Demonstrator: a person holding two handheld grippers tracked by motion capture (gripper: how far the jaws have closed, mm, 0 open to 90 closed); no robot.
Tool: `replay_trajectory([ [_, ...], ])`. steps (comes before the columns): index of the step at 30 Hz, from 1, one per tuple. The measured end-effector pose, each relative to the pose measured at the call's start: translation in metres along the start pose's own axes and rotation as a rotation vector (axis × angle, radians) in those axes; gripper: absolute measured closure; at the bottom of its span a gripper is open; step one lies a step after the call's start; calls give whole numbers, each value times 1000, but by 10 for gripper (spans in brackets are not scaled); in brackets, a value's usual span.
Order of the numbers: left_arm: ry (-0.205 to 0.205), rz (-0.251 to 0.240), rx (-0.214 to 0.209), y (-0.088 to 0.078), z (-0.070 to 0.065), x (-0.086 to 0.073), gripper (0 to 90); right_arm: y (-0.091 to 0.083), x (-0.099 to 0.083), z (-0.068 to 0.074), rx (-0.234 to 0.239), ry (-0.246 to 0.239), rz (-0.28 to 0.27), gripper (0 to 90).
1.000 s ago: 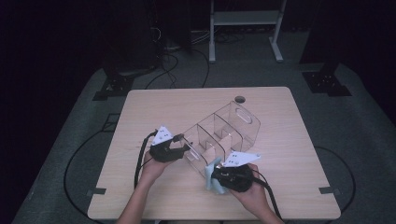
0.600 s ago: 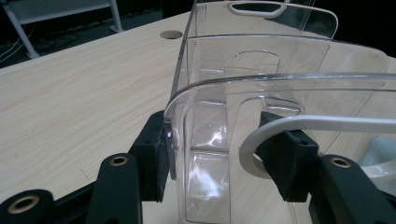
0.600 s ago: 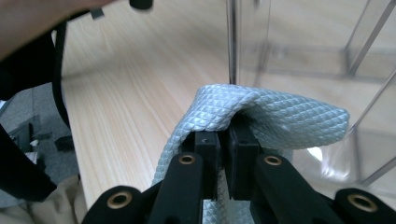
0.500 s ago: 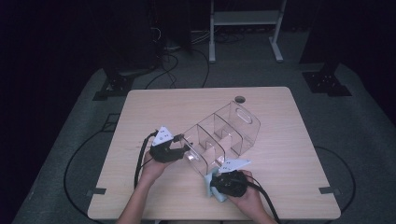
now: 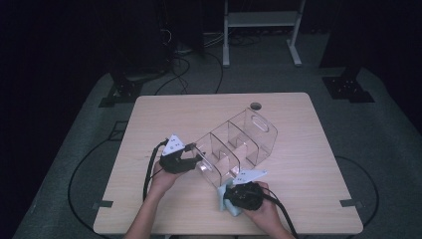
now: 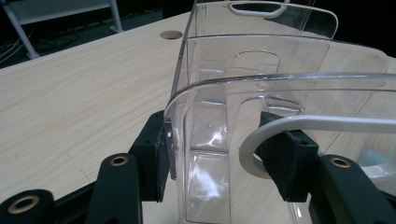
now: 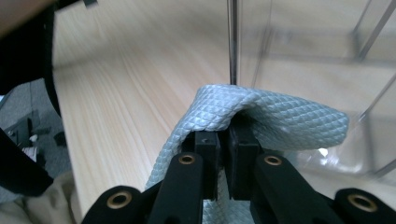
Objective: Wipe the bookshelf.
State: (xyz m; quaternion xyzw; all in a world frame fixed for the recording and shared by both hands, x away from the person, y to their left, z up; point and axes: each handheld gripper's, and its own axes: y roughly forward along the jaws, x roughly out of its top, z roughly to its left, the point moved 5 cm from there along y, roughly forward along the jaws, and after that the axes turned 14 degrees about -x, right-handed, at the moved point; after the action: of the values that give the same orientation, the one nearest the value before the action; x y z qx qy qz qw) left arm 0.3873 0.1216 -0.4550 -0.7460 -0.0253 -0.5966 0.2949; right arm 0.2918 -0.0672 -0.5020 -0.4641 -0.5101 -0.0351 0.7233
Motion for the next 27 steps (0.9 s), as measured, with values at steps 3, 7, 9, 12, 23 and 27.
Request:
replay_trajectory([
  [3, 1, 0, -2, 0, 0, 0, 464, 8, -6, -1, 5, 0, 25, 845],
  [7, -5, -8, -2, 0, 1, 0, 464, -3, 3, -1, 1, 4, -4, 845],
  [9, -10, -9, -2, 0, 0, 0, 465, -14, 14, -1, -3, -3, -38, 844],
  [12, -10, -7, -3, 0, 1, 0, 465, -30, 30, -1, -8, -16, -80, 844],
  [23, 5, -2, -4, 0, -1, 0, 465, -56, 66, -1, 15, -35, -151, 845],
  [27, 5, -2, -3, 0, -1, 0, 464, -51, 57, -1, 30, -30, -143, 847],
])
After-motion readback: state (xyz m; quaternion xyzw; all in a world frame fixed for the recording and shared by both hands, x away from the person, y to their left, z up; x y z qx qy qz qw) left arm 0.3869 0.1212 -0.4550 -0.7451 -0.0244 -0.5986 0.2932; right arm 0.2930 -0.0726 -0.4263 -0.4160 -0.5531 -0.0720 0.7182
